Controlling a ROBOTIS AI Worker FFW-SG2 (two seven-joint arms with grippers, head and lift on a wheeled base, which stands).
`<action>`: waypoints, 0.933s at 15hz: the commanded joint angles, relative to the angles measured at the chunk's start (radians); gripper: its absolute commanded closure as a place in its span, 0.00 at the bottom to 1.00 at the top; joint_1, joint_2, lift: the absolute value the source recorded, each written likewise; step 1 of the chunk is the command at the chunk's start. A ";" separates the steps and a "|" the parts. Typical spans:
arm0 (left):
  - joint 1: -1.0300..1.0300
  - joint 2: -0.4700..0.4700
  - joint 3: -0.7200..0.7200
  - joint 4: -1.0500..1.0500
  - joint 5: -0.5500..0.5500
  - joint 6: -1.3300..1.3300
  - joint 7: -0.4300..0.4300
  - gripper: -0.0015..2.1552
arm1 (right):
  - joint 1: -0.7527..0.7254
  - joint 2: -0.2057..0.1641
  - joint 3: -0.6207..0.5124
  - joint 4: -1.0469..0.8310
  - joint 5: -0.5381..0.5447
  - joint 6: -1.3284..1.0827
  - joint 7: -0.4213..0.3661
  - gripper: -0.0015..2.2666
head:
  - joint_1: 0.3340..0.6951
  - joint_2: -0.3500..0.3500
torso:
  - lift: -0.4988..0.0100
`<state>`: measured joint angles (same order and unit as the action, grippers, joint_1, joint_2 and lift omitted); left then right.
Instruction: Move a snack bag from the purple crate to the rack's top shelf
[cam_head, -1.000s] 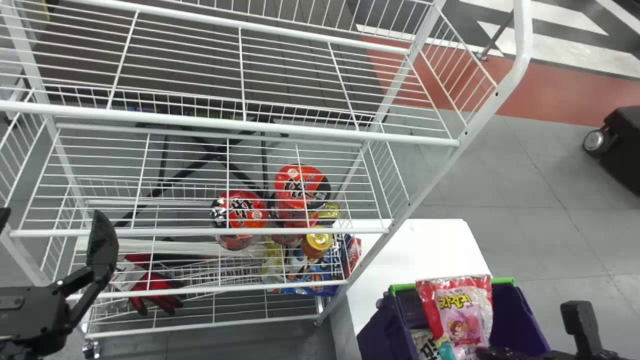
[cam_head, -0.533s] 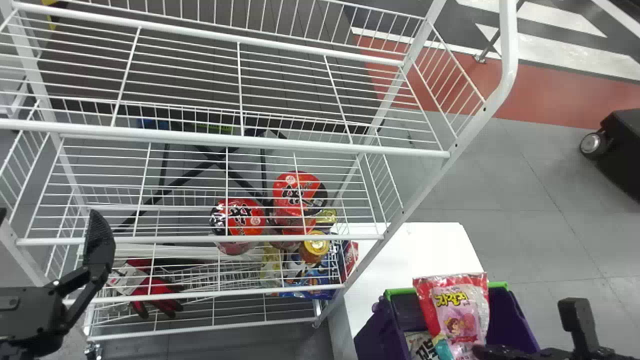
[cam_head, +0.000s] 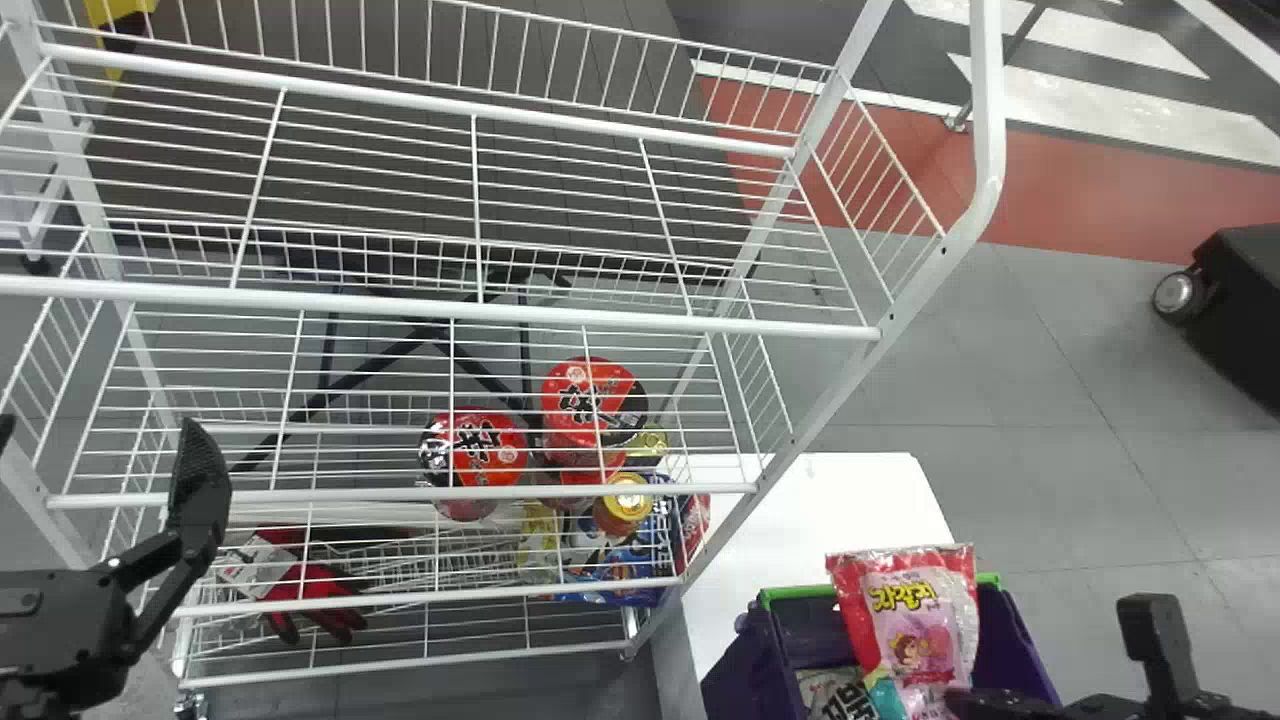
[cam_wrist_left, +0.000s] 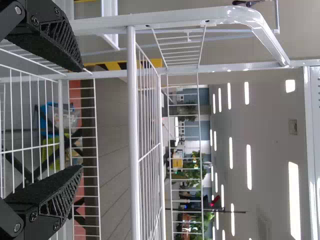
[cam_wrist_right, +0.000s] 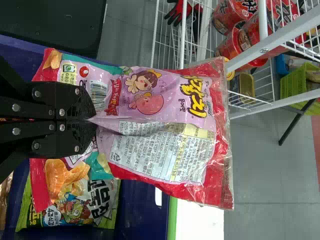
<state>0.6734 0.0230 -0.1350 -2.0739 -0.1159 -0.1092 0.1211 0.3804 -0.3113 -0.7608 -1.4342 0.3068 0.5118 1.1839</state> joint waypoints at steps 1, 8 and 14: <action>-0.002 0.000 0.002 0.000 -0.002 0.007 0.000 0.06 | 0.000 0.001 0.000 0.000 0.000 0.000 0.000 0.86 | 1.00 0.00 | 0.68; -0.002 0.000 0.003 -0.003 -0.001 0.013 0.000 0.06 | 0.000 0.014 -0.009 -0.032 -0.009 0.018 0.014 0.86 | 1.00 0.00 | 0.73; 0.000 0.000 0.003 -0.012 0.002 0.016 0.000 0.06 | 0.000 0.014 -0.014 -0.038 -0.012 0.034 0.022 0.86 | 1.00 0.00 | 0.78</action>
<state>0.6720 0.0230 -0.1324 -2.0815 -0.1154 -0.0954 0.1211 0.3804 -0.2976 -0.7747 -1.4723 0.2963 0.5453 1.2058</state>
